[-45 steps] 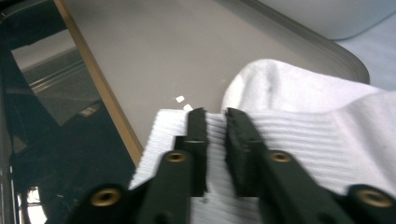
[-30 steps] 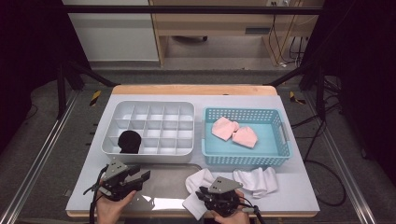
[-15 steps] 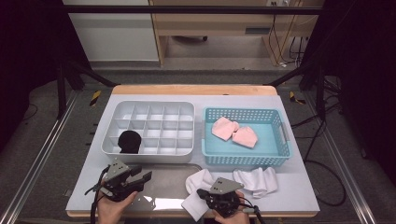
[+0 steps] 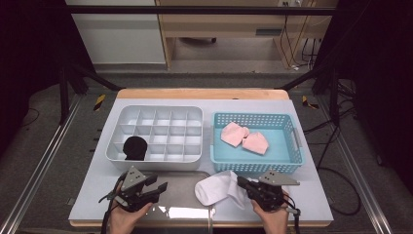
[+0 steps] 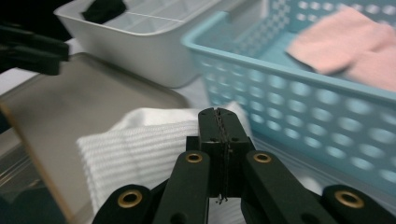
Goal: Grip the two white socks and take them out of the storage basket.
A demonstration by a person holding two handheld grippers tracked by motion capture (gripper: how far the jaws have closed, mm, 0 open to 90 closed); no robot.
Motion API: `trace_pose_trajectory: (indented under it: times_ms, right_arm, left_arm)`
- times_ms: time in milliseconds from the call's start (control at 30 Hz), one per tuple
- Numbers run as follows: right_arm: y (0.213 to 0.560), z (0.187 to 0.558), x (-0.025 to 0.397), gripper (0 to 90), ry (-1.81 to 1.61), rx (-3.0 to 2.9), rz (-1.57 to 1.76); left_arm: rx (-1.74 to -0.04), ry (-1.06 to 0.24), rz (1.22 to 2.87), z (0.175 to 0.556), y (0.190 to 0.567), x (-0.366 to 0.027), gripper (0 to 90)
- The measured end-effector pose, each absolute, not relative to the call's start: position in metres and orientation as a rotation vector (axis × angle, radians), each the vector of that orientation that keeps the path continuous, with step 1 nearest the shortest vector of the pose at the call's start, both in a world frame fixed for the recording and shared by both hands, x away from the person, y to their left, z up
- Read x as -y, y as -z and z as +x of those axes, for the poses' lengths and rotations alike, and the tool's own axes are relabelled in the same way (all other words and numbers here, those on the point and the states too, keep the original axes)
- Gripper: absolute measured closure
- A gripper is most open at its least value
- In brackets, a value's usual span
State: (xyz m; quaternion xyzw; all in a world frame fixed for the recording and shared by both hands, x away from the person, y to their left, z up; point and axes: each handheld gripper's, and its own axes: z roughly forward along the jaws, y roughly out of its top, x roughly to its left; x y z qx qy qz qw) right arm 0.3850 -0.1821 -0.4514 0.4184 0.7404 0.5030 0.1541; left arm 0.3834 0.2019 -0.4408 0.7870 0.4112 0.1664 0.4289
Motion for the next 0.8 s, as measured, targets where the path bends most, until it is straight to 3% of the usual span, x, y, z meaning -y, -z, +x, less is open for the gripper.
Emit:
trace_pose_trajectory:
  times_ms: [333, 800]
  right_arm:
    - [0.471, 0.395, 0.184, 89.7, -1.318, -2.160, 1.249]
    - [0.474, 0.391, 0.182, 88.7, -1.312, -2.175, 1.226]
  left_arm:
    - [-0.963, -0.373, 2.034, 0.384, 0.435, -0.151, 51.2]
    - [-1.003, -0.307, 2.120, 0.397, 0.465, -0.100, 60.3]
